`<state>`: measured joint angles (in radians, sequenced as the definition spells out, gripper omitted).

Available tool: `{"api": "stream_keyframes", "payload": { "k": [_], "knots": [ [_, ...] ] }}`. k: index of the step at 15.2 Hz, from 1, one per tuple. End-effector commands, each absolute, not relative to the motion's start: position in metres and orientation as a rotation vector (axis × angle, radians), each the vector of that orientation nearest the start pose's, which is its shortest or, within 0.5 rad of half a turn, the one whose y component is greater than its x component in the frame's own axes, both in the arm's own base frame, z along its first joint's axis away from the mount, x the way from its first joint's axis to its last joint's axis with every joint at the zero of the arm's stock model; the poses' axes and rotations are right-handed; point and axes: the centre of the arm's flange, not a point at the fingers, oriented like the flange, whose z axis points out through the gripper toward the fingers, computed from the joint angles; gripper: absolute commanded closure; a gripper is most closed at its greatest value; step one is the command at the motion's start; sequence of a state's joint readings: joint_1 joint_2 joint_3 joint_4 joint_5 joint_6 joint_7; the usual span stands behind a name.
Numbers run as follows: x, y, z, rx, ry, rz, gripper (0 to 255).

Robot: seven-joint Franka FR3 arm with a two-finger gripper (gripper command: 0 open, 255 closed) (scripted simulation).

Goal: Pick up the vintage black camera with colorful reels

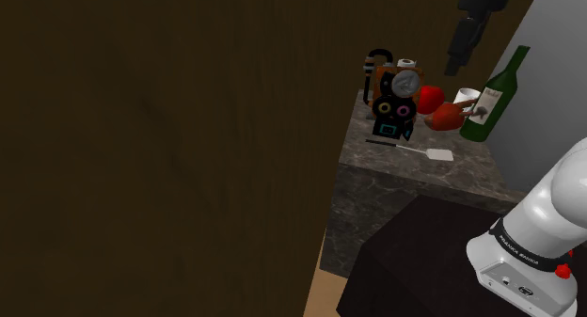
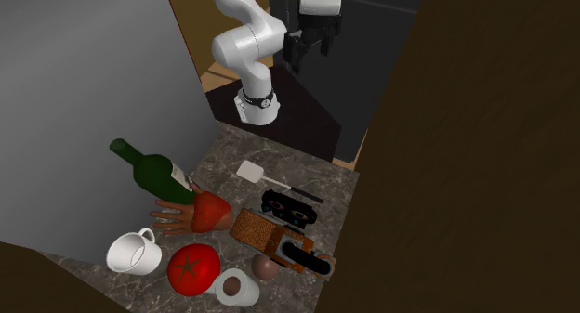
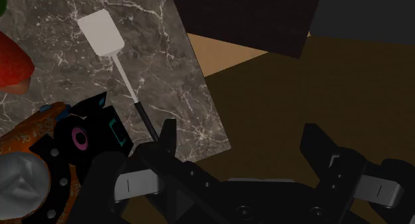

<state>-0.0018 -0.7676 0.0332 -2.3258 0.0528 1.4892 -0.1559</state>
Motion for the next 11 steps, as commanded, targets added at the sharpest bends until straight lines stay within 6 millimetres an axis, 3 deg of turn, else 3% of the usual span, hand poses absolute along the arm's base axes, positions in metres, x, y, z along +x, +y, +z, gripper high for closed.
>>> {"api": "stream_keyframes", "payload": {
  "k": [1, 11],
  "knots": [
    [0.303, 0.019, 0.592, -3.093, -0.279, 0.104, 0],
    [0.322, -0.068, 0.496, -3.076, -0.383, -0.034, 0]
  ]
}}
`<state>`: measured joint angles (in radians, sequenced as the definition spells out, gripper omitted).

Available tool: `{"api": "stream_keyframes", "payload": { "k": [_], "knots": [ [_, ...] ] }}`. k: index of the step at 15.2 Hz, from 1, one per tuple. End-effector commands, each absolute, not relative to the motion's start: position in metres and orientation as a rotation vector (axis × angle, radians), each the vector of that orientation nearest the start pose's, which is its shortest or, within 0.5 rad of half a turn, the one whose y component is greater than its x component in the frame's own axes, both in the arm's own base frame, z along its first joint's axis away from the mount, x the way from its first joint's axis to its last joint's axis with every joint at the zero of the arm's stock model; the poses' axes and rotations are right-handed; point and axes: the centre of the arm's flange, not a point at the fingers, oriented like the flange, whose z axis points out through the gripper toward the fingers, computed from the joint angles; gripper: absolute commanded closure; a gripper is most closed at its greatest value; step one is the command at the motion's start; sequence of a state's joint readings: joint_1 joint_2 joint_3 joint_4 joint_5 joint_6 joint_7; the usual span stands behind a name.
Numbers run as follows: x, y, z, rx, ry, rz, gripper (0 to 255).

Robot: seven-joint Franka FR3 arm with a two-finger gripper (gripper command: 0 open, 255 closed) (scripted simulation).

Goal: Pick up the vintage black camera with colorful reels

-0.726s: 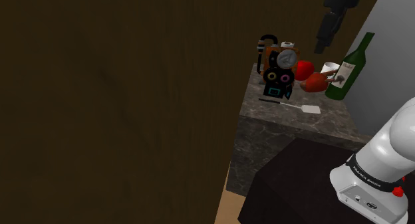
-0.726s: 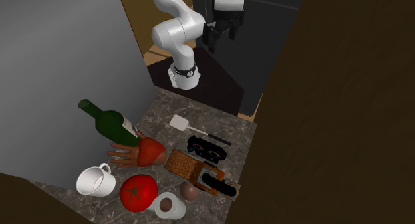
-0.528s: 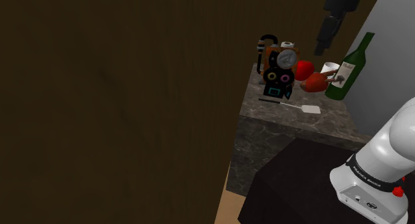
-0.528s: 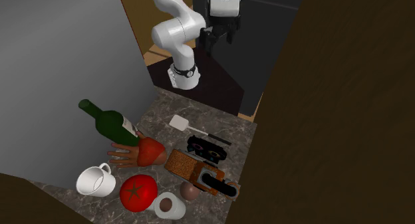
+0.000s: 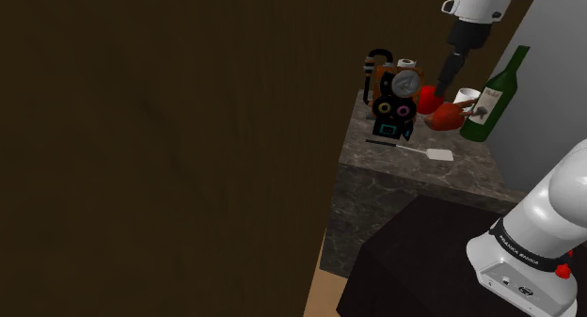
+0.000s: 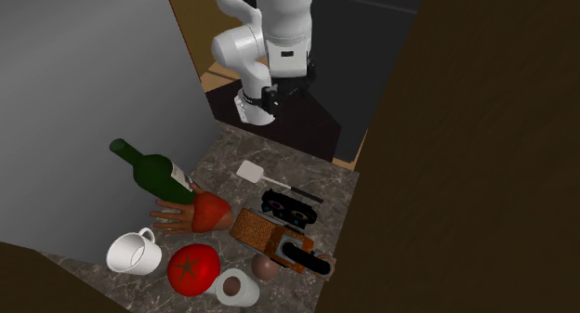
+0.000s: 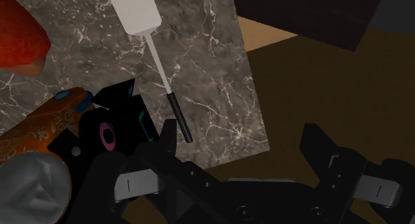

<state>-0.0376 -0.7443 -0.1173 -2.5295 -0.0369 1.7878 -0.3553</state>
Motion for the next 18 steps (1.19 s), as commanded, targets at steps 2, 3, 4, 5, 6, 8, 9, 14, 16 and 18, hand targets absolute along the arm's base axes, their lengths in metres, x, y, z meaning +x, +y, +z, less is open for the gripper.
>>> {"api": "stream_keyframes", "payload": {
  "k": [2, 3, 4, 5, 6, 8, 9, 14, 16, 18],
  "knots": [
    [0.328, -0.085, 0.477, -3.071, -0.404, -0.062, 0],
    [0.331, -0.093, 0.467, -3.069, -0.415, -0.076, 0],
    [0.334, -0.102, 0.458, -3.066, -0.425, -0.089, 0],
    [0.337, -0.11, 0.448, -3.063, -0.435, -0.103, 0],
    [0.341, -0.119, 0.439, -3.061, -0.446, -0.117, 0],
    [0.348, -0.135, 0.42, -3.055, -0.466, -0.144, 0],
    [0.352, -0.143, 0.411, -3.052, -0.476, -0.158, 0],
    [0.373, -0.183, 0.364, -3.035, -0.527, -0.227, 0],
    [0.382, -0.199, 0.345, -3.028, -0.548, -0.254, 0],
    [0.385, -0.203, 0.335, -3.026, -0.552, -0.26, 0]
  ]
}}
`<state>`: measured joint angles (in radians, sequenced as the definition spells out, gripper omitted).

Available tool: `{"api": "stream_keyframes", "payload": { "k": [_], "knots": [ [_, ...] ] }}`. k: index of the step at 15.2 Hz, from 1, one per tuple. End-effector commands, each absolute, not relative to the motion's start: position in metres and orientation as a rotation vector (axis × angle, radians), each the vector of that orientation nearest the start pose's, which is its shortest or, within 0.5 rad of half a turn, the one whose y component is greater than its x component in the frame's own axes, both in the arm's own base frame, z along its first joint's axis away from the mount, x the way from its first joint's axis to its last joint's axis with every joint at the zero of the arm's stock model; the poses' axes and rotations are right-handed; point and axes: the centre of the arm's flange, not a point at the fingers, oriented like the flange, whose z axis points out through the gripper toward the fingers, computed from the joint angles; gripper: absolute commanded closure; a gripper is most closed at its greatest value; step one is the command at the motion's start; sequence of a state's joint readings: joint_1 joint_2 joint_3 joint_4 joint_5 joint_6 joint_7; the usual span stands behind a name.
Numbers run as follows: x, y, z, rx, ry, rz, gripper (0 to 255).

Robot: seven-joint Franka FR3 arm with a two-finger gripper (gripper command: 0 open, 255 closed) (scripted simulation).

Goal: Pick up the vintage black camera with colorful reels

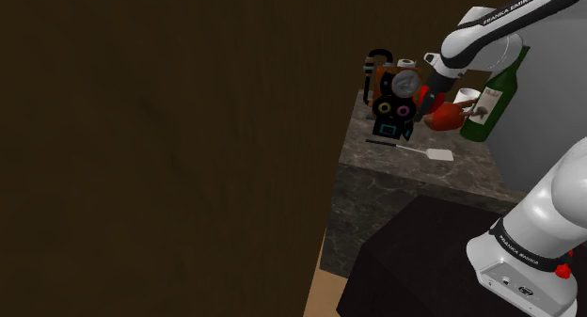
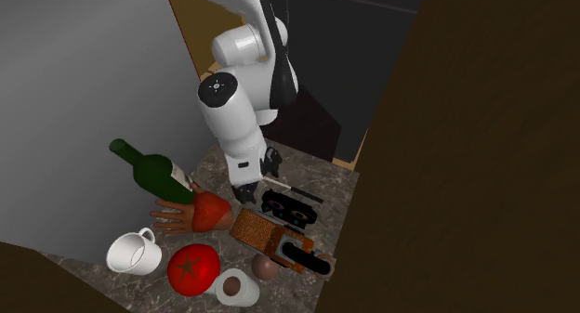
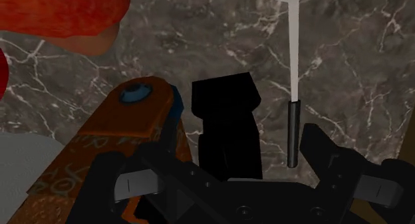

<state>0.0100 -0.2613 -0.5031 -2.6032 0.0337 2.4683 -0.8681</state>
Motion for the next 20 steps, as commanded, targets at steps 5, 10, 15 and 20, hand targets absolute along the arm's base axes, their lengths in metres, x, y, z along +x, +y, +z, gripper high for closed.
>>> {"api": "stream_keyframes", "payload": {
  "k": [5, 10, 15, 20],
  "knots": [
    [0.385, -0.203, 0.309, -3.026, -0.552, -0.26, 0],
    [0.386, -0.203, 0.302, -3.026, -0.552, -0.26, 255],
    [0.386, -0.203, 0.301, -3.026, -0.552, -0.26, 255],
    [0.385, -0.203, 0.311, -3.026, -0.552, -0.26, 255]
  ]
}}
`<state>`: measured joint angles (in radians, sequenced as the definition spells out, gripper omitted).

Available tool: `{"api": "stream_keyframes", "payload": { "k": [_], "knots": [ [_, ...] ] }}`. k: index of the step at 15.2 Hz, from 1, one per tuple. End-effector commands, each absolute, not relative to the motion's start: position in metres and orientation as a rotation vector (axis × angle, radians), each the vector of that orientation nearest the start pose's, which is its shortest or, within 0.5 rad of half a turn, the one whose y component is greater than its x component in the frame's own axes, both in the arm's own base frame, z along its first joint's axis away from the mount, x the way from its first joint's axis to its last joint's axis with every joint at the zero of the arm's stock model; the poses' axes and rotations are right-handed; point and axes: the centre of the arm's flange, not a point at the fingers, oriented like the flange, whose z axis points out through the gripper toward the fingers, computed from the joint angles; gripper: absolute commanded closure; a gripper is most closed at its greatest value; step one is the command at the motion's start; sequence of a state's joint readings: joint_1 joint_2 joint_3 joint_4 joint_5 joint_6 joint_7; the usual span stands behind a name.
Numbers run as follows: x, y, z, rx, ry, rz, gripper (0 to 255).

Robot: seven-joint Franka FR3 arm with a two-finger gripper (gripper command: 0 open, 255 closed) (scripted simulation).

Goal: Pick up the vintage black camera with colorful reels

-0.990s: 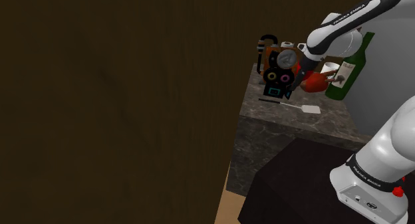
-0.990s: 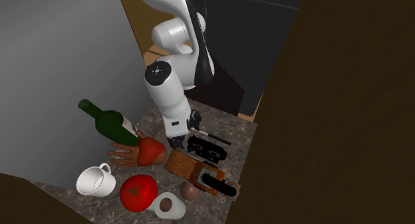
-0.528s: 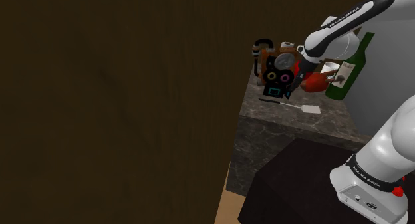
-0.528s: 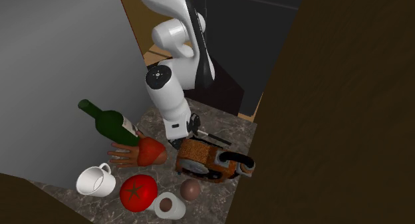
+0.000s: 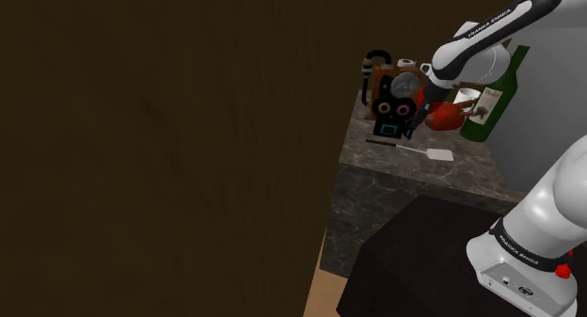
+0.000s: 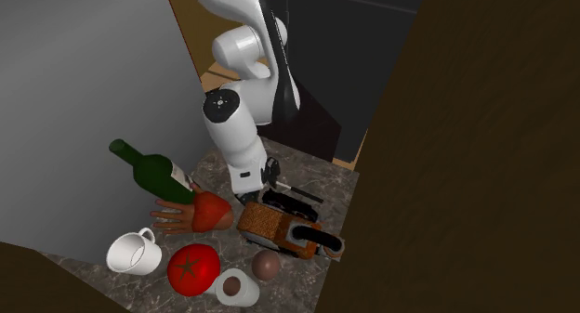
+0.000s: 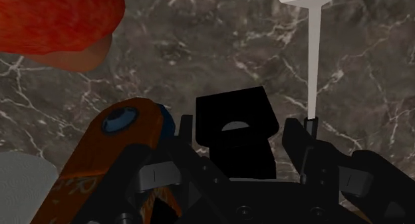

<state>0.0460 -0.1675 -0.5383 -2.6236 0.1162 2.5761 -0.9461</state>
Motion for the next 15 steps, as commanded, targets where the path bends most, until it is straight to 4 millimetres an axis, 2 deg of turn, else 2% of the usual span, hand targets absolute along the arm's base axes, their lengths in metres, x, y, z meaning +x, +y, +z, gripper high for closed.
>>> {"api": "stream_keyframes", "payload": {
  "k": [1, 13, 15],
  "knots": [
    [0.385, -0.203, 0.317, -3.026, -0.552, -0.26, 255],
    [0.385, -0.203, 0.38, -3.026, -0.552, -0.26, 255],
    [0.385, -0.203, 0.381, -3.026, -0.552, -0.26, 255]
  ]
}}
